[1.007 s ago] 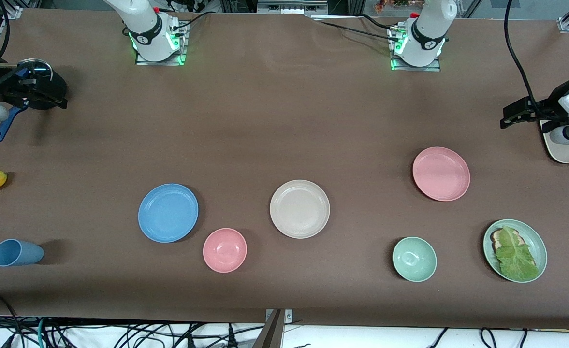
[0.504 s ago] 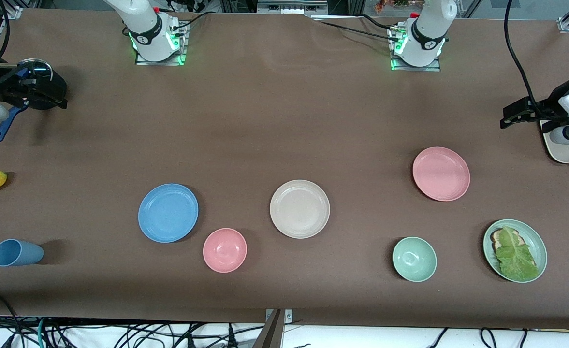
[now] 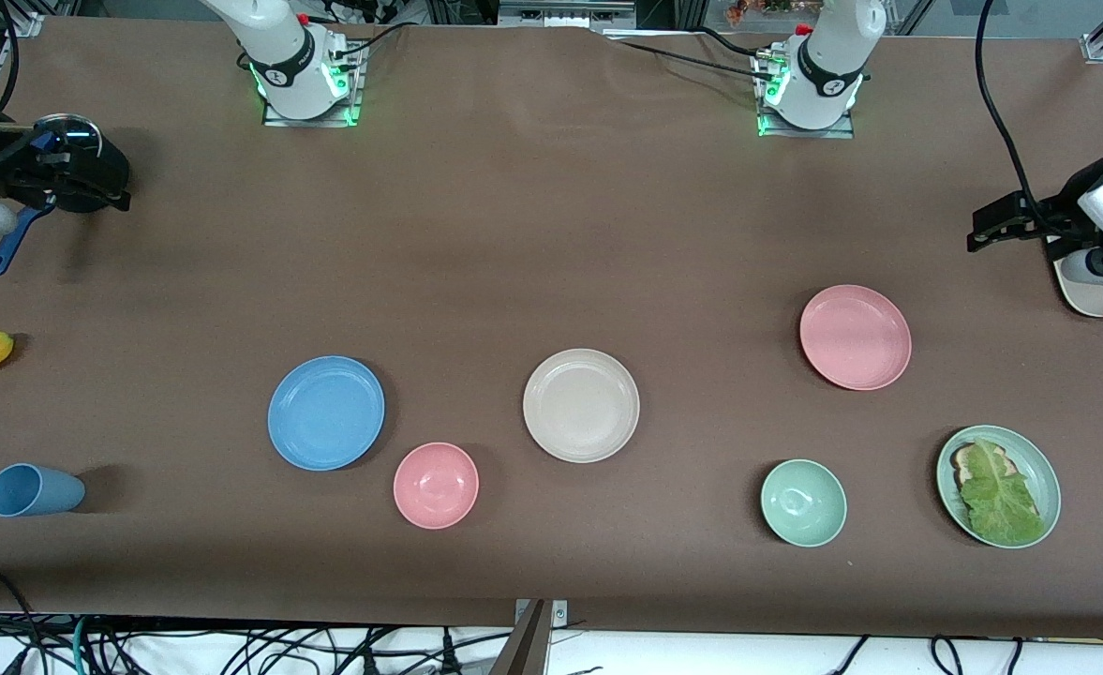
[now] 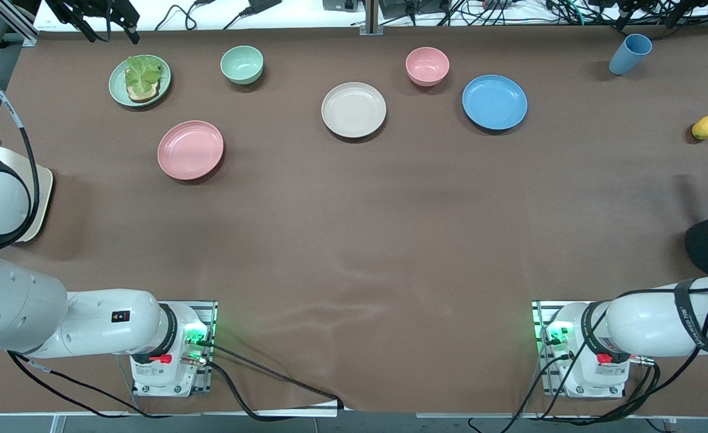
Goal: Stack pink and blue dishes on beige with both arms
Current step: 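Reach the left gripper down to the rim of the pink plate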
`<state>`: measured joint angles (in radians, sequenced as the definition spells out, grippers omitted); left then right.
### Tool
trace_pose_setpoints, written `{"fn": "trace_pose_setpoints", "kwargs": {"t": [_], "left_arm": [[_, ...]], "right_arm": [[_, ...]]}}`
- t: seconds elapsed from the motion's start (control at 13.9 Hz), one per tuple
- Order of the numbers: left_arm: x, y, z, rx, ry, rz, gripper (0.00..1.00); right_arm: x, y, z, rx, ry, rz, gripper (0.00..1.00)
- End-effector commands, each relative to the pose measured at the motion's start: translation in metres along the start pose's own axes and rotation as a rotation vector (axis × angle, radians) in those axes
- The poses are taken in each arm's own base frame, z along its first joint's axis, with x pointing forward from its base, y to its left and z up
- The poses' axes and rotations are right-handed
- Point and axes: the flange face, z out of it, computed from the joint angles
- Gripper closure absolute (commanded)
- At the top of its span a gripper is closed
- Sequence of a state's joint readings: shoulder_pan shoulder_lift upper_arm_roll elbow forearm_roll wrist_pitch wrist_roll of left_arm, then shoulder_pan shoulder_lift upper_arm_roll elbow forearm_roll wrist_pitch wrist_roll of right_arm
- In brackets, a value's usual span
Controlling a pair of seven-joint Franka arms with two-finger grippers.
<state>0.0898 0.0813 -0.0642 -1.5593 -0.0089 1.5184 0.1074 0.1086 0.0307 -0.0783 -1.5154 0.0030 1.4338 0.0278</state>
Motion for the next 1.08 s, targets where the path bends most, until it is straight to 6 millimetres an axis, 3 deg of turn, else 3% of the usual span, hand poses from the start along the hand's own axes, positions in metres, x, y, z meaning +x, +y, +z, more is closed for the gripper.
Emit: {"fn": "trace_pose_setpoints", "kwargs": {"t": [0.0, 0.29, 0.86, 1.01], "left_arm": [[0.012, -0.005, 0.008, -0.013, -0.016, 0.018, 0.0], [0.031, -0.008, 0.025, -0.019, -0.026, 0.016, 0.0], [0.084, -0.015, 0.119, -0.038, -0.102, 0.007, 0.0], [0.09, -0.009, 0.128, -0.038, -0.106, 0.017, 0.0]], "right_arm": [[0.0, -0.002, -0.007, -0.005, 0.008, 0.006, 0.0], [0.0, -0.002, -0.007, -0.005, 0.007, 0.006, 0.0], [0.0, -0.002, -0.007, -0.005, 0.01, 0.008, 0.0], [0.0, -0.002, -0.007, -0.005, 0.008, 0.008, 0.0]]}}
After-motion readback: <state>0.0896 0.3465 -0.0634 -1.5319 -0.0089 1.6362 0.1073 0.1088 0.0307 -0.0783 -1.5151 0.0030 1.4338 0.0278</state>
